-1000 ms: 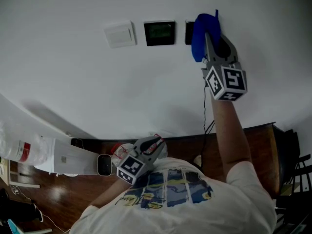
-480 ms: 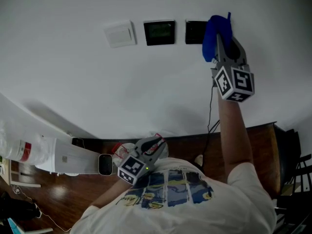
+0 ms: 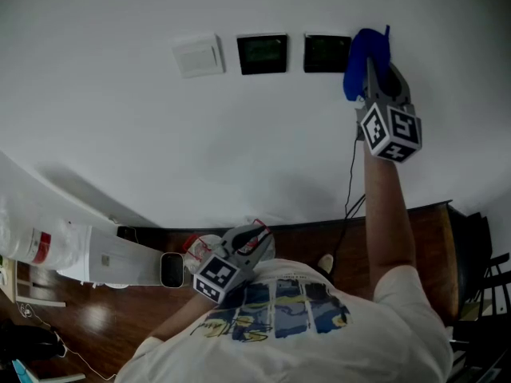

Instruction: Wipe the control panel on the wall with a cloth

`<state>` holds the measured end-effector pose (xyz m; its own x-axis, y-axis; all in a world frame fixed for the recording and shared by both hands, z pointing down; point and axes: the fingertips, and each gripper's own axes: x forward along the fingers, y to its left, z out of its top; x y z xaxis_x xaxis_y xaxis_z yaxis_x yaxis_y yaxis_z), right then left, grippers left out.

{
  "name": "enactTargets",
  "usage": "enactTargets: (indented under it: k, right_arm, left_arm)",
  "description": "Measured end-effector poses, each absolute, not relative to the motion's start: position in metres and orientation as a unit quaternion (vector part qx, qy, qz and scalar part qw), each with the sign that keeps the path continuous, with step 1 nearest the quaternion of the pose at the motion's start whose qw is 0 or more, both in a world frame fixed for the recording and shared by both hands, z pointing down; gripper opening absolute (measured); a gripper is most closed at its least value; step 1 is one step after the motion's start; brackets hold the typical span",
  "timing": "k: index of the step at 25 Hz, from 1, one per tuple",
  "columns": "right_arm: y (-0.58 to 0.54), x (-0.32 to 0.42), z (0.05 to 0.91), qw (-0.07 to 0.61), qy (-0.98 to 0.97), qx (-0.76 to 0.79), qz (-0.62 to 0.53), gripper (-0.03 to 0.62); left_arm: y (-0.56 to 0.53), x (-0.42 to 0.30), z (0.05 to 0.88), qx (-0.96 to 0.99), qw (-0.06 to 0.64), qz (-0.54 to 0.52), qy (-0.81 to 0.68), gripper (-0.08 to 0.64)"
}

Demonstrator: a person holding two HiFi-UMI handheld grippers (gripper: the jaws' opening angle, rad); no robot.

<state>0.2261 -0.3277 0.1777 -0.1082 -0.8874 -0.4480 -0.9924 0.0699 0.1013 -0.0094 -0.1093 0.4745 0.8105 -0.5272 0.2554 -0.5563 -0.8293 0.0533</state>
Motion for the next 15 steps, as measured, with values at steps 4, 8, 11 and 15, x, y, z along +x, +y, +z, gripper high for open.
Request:
enactTargets:
  k: [4,8,11,15]
  right_arm:
    - [-0.328,0.227,0.177,0.134,0.72,-0.653,0.193,0.092]
    - [-0.303,0.218,0.172,0.149,0.721,-0.647,0.2,0.092]
    - [-0.279,0.187,0.166,0.166,0.739,-0.618,0.212,0.092]
    - [-0.274,0.125,0.167,0.158,0.782,-0.562,0.218,0.092]
  left_arm:
    - [-0.108,-0.009,0.475,0.95,0.066,0.115,-0.284,0.057]
    - [-0.107,-0.013,0.477,0.948,0.069,0.114,-0.289,0.057]
    - [-0.108,-0.015,0.478,0.948,0.072,0.115,-0.288,0.057]
    - [-0.108,-0.014,0.479,0.949,0.073,0.116,-0.284,0.057]
